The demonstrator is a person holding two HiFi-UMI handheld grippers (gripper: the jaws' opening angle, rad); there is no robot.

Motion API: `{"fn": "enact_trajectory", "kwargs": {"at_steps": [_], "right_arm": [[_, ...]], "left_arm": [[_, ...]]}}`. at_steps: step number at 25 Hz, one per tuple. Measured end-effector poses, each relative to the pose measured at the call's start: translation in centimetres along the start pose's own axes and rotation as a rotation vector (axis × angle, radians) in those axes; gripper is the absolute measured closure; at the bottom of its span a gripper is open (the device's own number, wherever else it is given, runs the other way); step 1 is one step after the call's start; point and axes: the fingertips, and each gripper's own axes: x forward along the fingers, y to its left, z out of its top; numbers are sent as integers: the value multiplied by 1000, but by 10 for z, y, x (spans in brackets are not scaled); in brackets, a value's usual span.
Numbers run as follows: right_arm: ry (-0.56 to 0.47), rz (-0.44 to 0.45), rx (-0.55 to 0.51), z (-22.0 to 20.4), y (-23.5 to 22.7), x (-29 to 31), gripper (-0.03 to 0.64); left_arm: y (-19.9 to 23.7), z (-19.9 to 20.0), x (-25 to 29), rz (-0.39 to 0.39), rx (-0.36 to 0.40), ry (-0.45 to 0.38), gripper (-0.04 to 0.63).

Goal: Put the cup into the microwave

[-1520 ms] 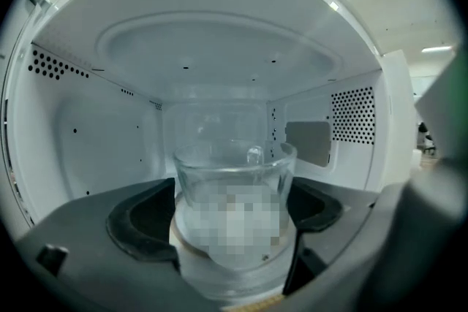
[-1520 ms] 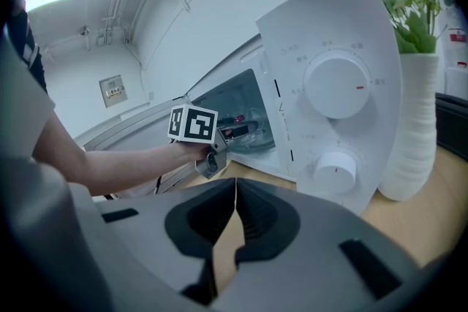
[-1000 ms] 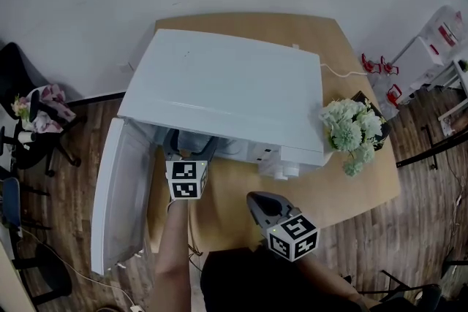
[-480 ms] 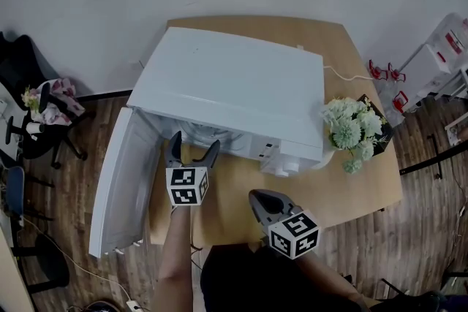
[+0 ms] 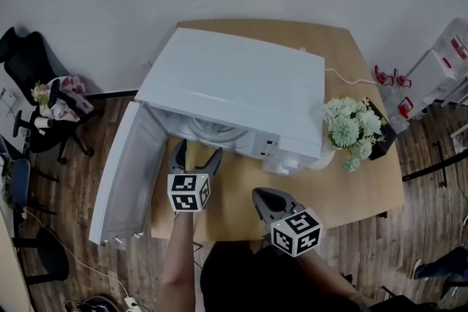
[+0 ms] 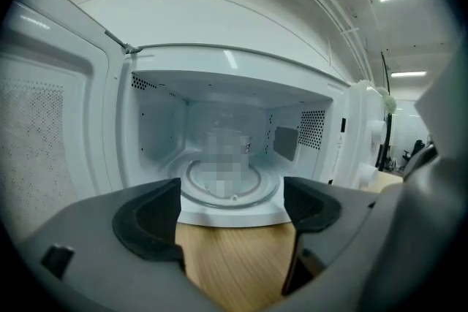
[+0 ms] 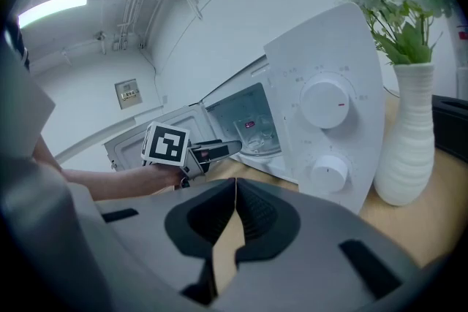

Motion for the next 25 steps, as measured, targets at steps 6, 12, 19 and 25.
{"fn": "enact_trajectory", "kwargs": {"at_steps": [6, 12, 19, 25], "right_arm": [[-15, -2, 5, 1, -5, -6, 621], [-23, -11, 12, -1, -9, -10, 621], [-43, -18, 20, 0, -12, -11, 623], [-63, -25, 6, 7, -14, -19, 622]], "left_arm": [[-13, -6, -17, 7, -15, 9, 158], [-41, -11, -38, -17, 9, 21, 160], [-75, -18, -66, -65, 11, 36, 178], [-87, -14, -92, -48, -29, 13, 365]]}}
